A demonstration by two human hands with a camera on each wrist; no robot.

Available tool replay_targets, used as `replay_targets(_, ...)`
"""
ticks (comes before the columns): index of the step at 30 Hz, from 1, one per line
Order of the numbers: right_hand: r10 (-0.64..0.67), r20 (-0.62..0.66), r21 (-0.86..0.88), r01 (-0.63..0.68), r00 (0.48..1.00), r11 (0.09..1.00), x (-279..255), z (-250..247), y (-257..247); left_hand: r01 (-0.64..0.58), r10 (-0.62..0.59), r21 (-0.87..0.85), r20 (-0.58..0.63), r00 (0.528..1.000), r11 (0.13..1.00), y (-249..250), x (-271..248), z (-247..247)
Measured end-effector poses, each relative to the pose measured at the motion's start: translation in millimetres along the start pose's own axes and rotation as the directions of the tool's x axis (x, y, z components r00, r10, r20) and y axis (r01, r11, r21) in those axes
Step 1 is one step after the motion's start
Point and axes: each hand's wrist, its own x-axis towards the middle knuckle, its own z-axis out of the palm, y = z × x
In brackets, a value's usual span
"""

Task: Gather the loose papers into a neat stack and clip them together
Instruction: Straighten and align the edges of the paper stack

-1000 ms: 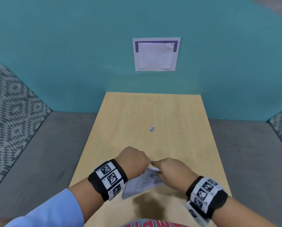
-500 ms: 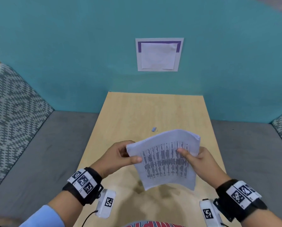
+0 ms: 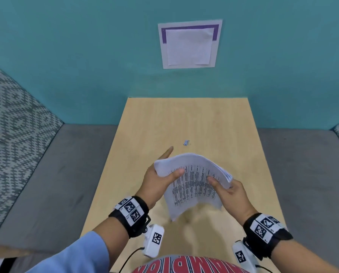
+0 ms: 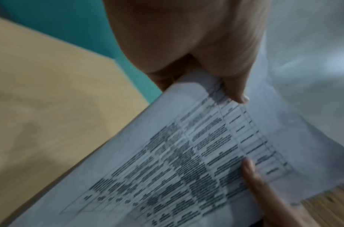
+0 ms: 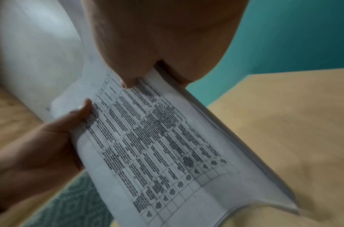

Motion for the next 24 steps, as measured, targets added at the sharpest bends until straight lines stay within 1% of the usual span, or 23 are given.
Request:
replay_targets(1,0.027,0.004,-0.042,-0.026,1.000,0.999,-1,3,9,0.066,-0.066,-0.003,0.037,0.997,0.998,-7,1,0)
replay_targets(2,0.042,0.008,-0.067,-0.041,0.999,0.997,-1,5,18,0.102,-0.103,0.010,0.051,0.993,0.995,-14,2,0)
replay_targets(3,0.052,0.004,-0.070,-0.051,0.999,0.996,1,7,22,0.100,-0.102,0.049,0.042,0.994,0.994,-18,5,-1)
replay_targets(6,0.060,-0.035,-0.023,-0.061,0.998,0.998,8,8,16,0.021,-0.015,0.165,-0.038,0.999,0.986,-11,9,1)
replay_targets(9,-0.012,-0.068,0.046,0.015,0.998,0.999,11,3,-1,-0.084,0.098,0.172,-0.072,0.993,0.981,-2,14,1)
replay_targets(11,-0.089,-0.066,0.019,0.091,0.994,0.996,11,0,-6,-0.114,0.132,0.198,-0.079,0.988,0.973,-4,15,2)
replay_targets(12,-0.122,-0.049,-0.024,0.121,0.991,0.992,10,0,-2,-0.104,0.123,0.213,-0.081,0.989,0.972,-8,14,3)
replay_targets(13,-0.121,-0.036,-0.056,0.119,0.992,0.991,9,2,2,-0.071,0.092,0.223,-0.083,0.992,0.972,-15,14,4)
replay_targets(15,-0.058,-0.009,-0.128,0.056,0.998,0.990,10,2,20,-0.013,0.029,0.230,-0.066,0.997,0.973,-29,14,5)
replay_targets(17,0.002,-0.002,-0.120,-0.002,1.000,0.993,11,1,26,-0.021,0.032,0.246,-0.041,0.999,0.969,-35,13,3)
replay_targets(19,-0.025,-0.024,-0.149,0.021,0.999,0.989,15,2,23,-0.032,0.044,0.245,-0.044,0.998,0.969,-31,17,-2)
replay_targets(22,-0.071,0.004,-0.145,0.070,0.997,0.987,18,-1,17,-0.080,0.094,0.239,-0.048,0.994,0.968,-28,24,-8)
replay_targets(23,-0.068,0.005,-0.135,0.068,0.998,0.989,21,-2,20,-0.079,0.092,0.239,-0.042,0.995,0.968,-28,26,-9)
replay_targets(24,-0.039,-0.003,-0.136,0.038,0.999,0.990,24,-3,24,-0.060,0.069,0.243,-0.031,0.997,0.968,-30,28,-10)
